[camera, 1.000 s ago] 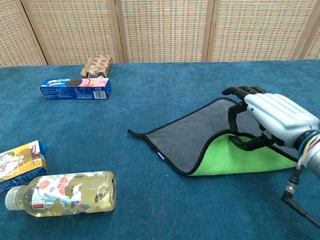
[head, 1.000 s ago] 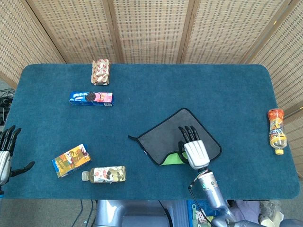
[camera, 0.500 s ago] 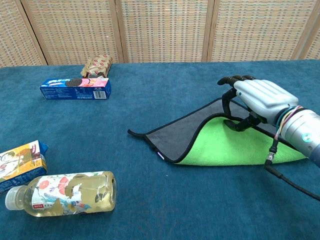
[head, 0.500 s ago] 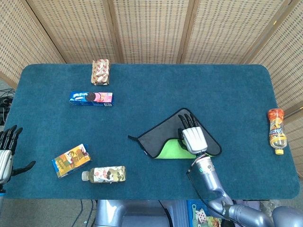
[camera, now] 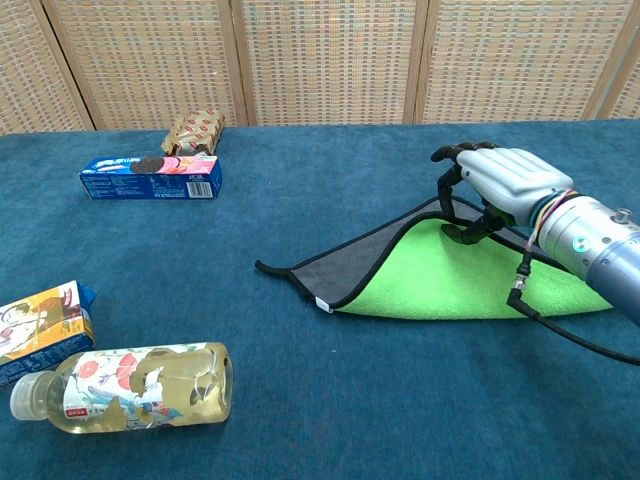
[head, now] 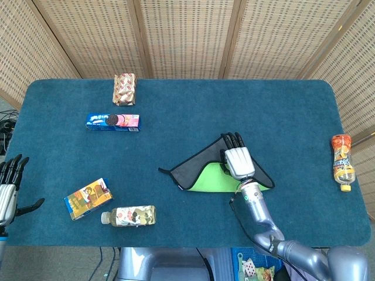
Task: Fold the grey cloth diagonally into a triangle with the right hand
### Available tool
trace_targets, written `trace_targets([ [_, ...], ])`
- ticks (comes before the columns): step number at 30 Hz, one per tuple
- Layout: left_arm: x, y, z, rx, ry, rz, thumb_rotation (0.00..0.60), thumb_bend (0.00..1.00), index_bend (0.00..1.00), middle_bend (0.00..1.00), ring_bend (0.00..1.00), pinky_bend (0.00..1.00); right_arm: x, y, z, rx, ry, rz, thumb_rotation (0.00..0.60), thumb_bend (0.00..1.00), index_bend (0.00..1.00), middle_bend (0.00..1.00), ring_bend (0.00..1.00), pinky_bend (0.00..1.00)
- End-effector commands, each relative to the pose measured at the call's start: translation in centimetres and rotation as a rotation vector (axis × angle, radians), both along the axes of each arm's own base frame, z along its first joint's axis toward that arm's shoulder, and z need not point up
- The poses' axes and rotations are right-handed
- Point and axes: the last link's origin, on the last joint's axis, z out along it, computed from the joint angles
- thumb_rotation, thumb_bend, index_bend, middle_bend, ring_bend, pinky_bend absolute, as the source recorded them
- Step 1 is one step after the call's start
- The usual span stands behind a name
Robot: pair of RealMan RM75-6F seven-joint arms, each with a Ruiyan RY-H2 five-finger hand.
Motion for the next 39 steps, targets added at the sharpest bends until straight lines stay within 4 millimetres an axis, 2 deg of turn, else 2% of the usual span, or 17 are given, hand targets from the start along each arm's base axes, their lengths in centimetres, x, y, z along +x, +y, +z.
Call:
trace_targets([
  [1, 0.0, 0.0, 0.0, 0.001, -0.001, 0.000, 0.600, 0.15, 0.00, 0.00, 0.00, 0.00, 0.1, -0.7, 0.0, -0.002, -0.009, -0.010, 0.600, 0.55, 0.61, 0.12, 0.00, 0.00],
  [15, -0.1, 0.3, -0.1, -0.003, -0.001, 0.007, 0.600, 0.15, 0.00, 0.00, 0.00, 0.00, 0.8, -3.4, 0.4, -0.030, 0.011, -0.016, 0.600, 0.54, 0.61, 0.12, 0.00, 0.00],
  [27, -0.2, 0.4, -0.4, -0.014, 0.000, 0.010, 0.600, 0.15, 0.00, 0.00, 0.00, 0.00, 0.0, -5.2, 1.1, -0.059, 0.026, -0.060, 0.600, 0.54, 0.61, 0.12, 0.00, 0.00],
  [39, -0.2, 0.5, -0.5, -0.017, 0.001, 0.007, 0.600, 0.15, 0.00, 0.00, 0.00, 0.00, -0.5, -6.0, 1.4, -0.070, 0.040, -0.073, 0.600, 0.54, 0.61, 0.12, 0.00, 0.00],
])
